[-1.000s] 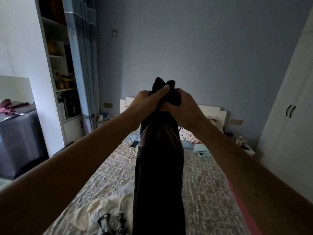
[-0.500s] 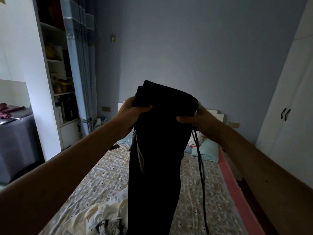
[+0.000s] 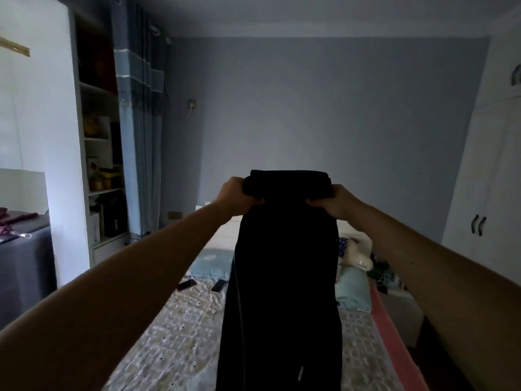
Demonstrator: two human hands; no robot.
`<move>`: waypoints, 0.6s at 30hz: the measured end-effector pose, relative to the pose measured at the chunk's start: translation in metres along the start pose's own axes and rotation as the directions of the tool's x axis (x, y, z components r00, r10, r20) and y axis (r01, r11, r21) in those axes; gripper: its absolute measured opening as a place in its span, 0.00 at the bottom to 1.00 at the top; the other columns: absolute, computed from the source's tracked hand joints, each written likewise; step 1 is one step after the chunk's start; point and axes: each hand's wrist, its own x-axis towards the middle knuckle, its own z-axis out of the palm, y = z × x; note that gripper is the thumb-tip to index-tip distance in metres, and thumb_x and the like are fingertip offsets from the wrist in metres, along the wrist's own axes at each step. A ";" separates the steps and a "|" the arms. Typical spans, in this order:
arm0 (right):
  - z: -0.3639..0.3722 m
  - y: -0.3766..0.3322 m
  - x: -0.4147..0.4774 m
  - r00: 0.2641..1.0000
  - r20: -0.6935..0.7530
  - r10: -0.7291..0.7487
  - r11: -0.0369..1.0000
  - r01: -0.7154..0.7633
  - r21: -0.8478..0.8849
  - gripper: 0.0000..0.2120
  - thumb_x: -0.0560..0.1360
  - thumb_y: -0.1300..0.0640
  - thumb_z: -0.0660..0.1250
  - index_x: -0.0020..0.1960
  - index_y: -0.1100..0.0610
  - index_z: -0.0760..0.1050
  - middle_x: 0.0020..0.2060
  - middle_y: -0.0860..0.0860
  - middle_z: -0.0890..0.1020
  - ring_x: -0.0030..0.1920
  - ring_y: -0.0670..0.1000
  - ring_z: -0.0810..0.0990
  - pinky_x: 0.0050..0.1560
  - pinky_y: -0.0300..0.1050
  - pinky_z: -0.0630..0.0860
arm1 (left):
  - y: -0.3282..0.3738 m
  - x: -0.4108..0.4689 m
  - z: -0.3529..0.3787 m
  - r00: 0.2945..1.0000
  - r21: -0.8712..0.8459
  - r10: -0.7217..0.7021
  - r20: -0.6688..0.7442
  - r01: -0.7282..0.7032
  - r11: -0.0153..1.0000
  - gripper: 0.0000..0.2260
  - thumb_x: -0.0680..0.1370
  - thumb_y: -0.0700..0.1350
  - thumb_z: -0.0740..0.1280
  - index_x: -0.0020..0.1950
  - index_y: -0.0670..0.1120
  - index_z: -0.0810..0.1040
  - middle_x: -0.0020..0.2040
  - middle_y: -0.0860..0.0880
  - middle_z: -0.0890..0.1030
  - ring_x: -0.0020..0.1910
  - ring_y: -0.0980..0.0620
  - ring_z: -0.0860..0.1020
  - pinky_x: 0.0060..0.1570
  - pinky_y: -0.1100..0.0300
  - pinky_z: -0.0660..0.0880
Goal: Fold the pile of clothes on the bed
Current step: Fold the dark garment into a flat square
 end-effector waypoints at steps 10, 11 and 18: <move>-0.100 -0.112 0.062 0.839 -0.412 -0.357 0.933 0.303 -0.192 0.17 0.76 0.51 0.70 0.62 0.56 0.77 0.55 0.54 0.83 0.53 0.53 0.82 0.59 0.50 0.78 | 0.150 0.094 -0.038 0.980 -0.170 0.080 -0.180 -0.111 0.979 0.13 0.71 0.37 0.75 0.53 0.40 0.79 0.49 0.38 0.84 0.43 0.38 0.85 0.46 0.44 0.83; -0.107 -0.120 0.059 0.822 -0.412 -0.394 0.919 0.339 -0.203 0.18 0.76 0.50 0.70 0.64 0.55 0.76 0.57 0.53 0.83 0.55 0.52 0.82 0.60 0.50 0.78 | 0.161 0.087 -0.043 0.978 -0.229 0.106 -0.182 -0.147 0.962 0.08 0.74 0.36 0.72 0.52 0.41 0.79 0.50 0.37 0.84 0.42 0.37 0.85 0.44 0.43 0.83; -0.102 -0.131 -0.014 0.795 -0.254 -0.550 0.835 0.530 -0.148 0.28 0.70 0.43 0.75 0.65 0.56 0.76 0.57 0.49 0.81 0.56 0.45 0.81 0.64 0.44 0.76 | 0.163 0.017 -0.070 0.961 -0.292 0.260 -0.090 -0.275 0.916 0.11 0.82 0.39 0.64 0.64 0.40 0.75 0.49 0.43 0.82 0.34 0.49 0.85 0.33 0.58 0.82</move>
